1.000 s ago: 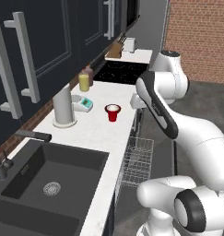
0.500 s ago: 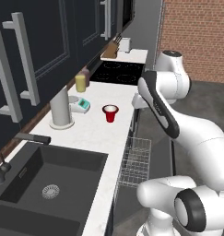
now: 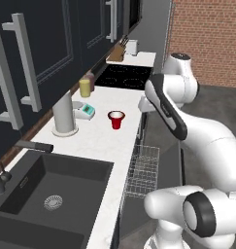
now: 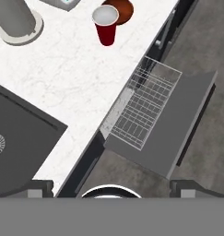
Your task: Pick up the cup and bowl from the counter, place them in the dishwasher, and close the dishwasher door.
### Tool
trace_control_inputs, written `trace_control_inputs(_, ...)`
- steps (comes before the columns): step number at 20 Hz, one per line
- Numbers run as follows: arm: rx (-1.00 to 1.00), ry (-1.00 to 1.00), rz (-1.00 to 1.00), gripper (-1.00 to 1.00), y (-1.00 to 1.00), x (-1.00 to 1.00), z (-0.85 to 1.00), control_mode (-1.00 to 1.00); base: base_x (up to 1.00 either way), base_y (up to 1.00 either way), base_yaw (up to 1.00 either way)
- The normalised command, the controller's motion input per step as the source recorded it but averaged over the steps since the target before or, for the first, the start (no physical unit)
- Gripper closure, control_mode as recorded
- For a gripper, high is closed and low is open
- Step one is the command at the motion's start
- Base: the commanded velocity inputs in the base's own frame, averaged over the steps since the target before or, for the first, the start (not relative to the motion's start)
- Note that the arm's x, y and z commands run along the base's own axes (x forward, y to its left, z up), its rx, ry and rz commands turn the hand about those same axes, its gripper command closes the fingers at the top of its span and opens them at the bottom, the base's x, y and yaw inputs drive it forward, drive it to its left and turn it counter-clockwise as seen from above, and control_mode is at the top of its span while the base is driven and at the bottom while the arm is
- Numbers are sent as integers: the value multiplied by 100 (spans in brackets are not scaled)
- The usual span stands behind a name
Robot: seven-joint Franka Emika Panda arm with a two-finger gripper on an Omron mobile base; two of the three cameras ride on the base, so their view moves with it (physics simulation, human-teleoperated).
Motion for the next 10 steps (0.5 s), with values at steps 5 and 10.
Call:
trace_control_inputs(5,13,5,0,-100,-34,77,-6,-100,0,0,0)
trace_control_inputs(10,18,8,0,-100,-41,94,-21,-100,0,0,0)
